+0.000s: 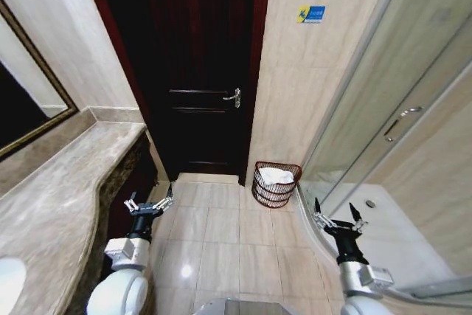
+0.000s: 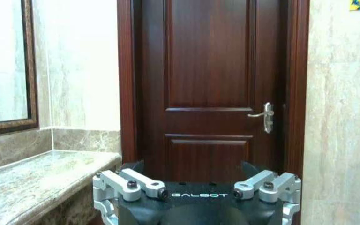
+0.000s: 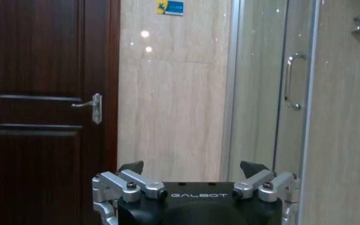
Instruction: Discard the used towel into the hamper.
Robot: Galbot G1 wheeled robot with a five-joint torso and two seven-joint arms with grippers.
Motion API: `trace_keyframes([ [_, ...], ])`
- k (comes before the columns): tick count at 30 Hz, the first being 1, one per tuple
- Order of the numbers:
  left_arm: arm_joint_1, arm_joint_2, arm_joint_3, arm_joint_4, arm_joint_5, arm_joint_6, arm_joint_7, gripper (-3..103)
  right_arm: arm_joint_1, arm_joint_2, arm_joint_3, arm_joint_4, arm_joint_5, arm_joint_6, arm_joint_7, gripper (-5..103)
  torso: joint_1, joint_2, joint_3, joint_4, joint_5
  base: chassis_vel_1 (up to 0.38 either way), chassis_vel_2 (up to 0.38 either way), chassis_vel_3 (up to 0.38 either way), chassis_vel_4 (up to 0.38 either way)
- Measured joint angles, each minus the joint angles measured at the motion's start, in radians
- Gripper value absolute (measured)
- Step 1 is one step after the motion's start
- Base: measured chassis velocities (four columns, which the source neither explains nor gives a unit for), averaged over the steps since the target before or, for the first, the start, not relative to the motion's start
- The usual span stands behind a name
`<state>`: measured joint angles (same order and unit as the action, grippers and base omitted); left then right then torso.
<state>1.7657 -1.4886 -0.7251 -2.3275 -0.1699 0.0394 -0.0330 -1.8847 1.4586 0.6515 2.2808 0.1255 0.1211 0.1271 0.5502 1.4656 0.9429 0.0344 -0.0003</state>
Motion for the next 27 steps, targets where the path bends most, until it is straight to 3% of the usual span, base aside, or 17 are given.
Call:
trace_keyframes([
  [4, 0.0, -0.001, -0.004, 0.002, 0.0, -0.012, 0.0, 100, -0.002, 0.007, -0.006, -0.007, -0.012, 0.008, 0.002, 100, 0.0, 0.0, 0.0, -0.0008, 0.0006, 0.012, -0.006, -0.086, 0.043],
  [16, -0.025, -0.014, -0.008, 0.007, 0.01, -0.023, -0.011, 100, 0.013, -0.019, 0.002, 0.008, -0.01, -0.01, 0.015, 100, 0.001, -0.002, 0.0, -0.0002, 0.0004, -0.017, 0.012, 0.027, -0.008],
  [27, -0.037, -0.014, -0.005, 0.035, 0.013, -0.031, -0.026, 100, 0.013, -0.067, 0.024, -0.024, 0.032, -0.005, 0.016, 100, 0.0, -0.002, -0.001, -0.0002, 0.0001, 0.148, -0.126, -0.146, 0.12],
])
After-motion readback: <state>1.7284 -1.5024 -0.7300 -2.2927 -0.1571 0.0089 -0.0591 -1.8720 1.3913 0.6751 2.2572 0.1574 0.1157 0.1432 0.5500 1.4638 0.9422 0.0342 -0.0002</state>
